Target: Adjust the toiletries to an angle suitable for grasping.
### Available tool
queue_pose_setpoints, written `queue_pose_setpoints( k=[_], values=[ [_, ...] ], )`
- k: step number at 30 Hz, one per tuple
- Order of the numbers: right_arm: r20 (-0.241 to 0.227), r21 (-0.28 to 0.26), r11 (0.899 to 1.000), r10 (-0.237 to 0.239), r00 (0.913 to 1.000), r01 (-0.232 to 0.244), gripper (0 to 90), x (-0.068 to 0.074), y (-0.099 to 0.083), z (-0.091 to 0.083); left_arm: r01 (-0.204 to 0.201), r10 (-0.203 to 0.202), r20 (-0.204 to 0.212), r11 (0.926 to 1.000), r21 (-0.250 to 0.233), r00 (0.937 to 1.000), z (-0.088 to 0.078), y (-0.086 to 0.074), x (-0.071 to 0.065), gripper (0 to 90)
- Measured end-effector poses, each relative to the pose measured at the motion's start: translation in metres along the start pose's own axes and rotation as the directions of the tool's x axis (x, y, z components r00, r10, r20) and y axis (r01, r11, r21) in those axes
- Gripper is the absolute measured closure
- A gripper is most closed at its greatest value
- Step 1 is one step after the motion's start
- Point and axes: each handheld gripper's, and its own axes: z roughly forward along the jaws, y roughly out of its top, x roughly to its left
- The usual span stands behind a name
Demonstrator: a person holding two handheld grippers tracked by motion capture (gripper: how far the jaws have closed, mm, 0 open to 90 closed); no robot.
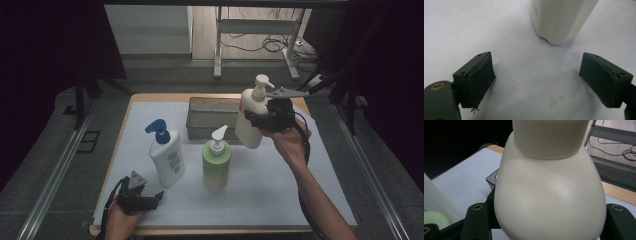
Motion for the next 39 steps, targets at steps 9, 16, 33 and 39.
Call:
queue_pose_setpoints(
  k=[9, 16, 33, 39],
  values=[
    [0.008, -0.008, 1.000, 0.009, 0.9999, -0.009, 37.1, 0.004, 0.011, 0.017, 0.000, 0.000, 0.000, 1.0000, 0.000, 1.0000, 0.000, 0.000, 0.000, 12.1],
    [0.015, -0.015, 1.000, 0.023, 0.9996, -0.023, 37.1, 0.005, 0.020, 0.033, 0.000, 0.000, 0.000, 1.0000, 0.000, 1.0000, 0.000, 0.000, 0.000, 12.1],
    [0.054, -0.024, 0.999, 0.042, 0.9976, -0.040, 37.1, 0.008, 0.039, 0.075, 0.000, 0.000, 0.000, 1.0000, 0.001, 1.0000, 0.000, 0.000, 0.000, 12.1],
    [0.069, -0.036, 0.998, 0.049, 0.9964, -0.047, 37.1, 0.009, 0.045, 0.089, 0.001, -0.001, 0.001, 1.0000, 0.000, 1.0000, 0.000, 0.000, 0.000, 12.1]
  ],
)
